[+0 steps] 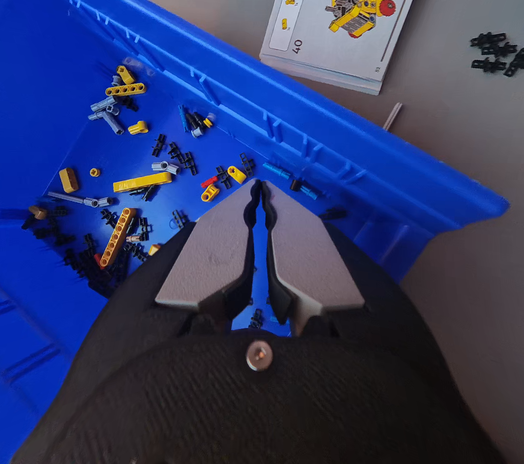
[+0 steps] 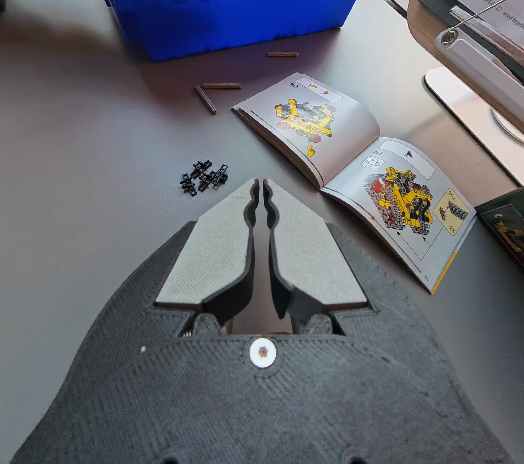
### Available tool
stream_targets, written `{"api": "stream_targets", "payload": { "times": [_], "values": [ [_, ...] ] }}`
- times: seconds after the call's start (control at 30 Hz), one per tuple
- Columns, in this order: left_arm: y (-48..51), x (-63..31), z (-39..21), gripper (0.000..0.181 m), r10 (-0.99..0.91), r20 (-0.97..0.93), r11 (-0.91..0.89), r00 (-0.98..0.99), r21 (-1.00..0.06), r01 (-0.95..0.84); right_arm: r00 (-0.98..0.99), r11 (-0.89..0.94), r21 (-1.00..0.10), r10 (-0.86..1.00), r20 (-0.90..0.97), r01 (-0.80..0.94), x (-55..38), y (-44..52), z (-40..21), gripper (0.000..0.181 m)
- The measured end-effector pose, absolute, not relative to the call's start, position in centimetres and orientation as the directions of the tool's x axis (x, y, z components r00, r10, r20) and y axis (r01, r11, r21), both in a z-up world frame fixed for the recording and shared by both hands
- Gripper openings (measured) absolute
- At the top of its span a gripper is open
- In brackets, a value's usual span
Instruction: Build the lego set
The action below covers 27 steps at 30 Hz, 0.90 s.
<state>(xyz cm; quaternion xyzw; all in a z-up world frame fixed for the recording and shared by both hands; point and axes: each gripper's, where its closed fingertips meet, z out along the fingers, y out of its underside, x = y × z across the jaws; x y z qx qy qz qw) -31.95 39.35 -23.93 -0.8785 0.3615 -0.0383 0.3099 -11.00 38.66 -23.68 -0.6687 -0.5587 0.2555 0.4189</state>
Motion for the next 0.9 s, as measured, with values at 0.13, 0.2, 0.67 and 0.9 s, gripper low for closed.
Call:
{"api": "stream_targets", "payload": {
  "times": [0.13, 0.2, 0.67, 0.9],
  "values": [
    [39.7, -33.3, -23.6, 0.001, -0.607, -0.173, -0.571, 0.776, -0.585, -0.576, 0.241, -0.023, -0.842, 0.962, 0.128, 0.538, -11.1, 38.6, -23.8, 0.0],
    [40.7, -33.5, -23.5, 0.006, -0.57, -0.179, -0.571, 0.802, -0.616, -0.543, 0.238, -0.024, -0.843, 0.963, 0.125, 0.538, -11.1, 38.6, -23.8, 0.0],
    [42.0, -31.4, -26.5, 0.009, -0.639, -0.133, -0.59, 0.757, -0.548, -0.594, 0.24, -0.037, -0.837, 0.964, 0.114, 0.547, -11.3, 38.6, -24.3, 0.0],
    [41.9, -32.1, -26.5, 0.009, -0.614, -0.037, -0.626, 0.788, -0.585, -0.515, 0.231, -0.028, -0.837, 0.966, 0.118, 0.547, -11.3, 38.4, -24.2, 0.0]
  ]
}}
